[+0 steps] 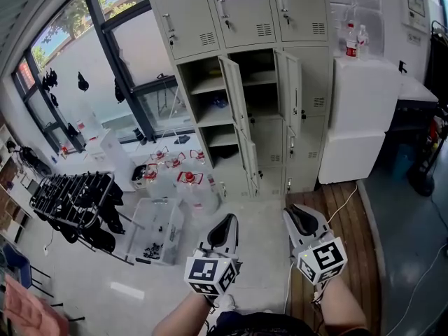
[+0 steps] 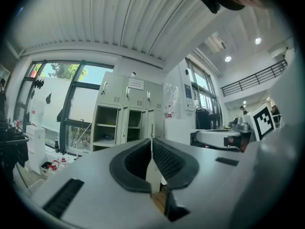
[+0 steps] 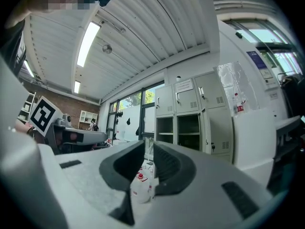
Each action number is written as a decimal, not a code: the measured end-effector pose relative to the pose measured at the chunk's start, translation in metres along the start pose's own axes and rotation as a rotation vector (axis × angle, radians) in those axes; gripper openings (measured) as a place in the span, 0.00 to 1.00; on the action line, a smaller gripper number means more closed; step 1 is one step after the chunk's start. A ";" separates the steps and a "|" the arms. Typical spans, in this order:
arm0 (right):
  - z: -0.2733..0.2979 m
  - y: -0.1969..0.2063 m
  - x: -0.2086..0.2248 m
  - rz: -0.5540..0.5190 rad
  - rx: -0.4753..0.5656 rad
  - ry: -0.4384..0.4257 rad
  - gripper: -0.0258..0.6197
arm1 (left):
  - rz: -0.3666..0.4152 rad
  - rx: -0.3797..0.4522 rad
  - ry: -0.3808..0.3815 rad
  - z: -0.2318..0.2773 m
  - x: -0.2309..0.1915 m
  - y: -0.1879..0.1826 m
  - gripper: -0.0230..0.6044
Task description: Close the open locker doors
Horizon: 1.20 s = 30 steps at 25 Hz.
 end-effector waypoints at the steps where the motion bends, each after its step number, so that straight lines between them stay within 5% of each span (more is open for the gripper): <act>1: 0.002 0.000 0.003 0.001 -0.001 0.002 0.11 | -0.002 0.000 0.001 0.004 0.000 0.000 0.06; 12: 0.054 0.004 0.025 -0.005 0.004 0.002 0.18 | -0.001 0.004 0.023 0.054 -0.034 0.010 0.12; 22: 0.156 0.002 0.037 -0.005 -0.008 0.042 0.26 | 0.022 0.004 0.092 0.128 -0.114 0.011 0.41; 30: 0.233 0.001 0.040 -0.001 -0.017 0.095 0.36 | 0.013 -0.003 0.134 0.181 -0.184 0.014 0.54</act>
Point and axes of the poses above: the fingertips, and each gripper's own axes: z forward along the fingers, x to its right, y out of its underside, the point moved 2 cm from there along -z, backward along the fingers, and after that the axes turned 6 degrees about z, right-handed, at the moved point
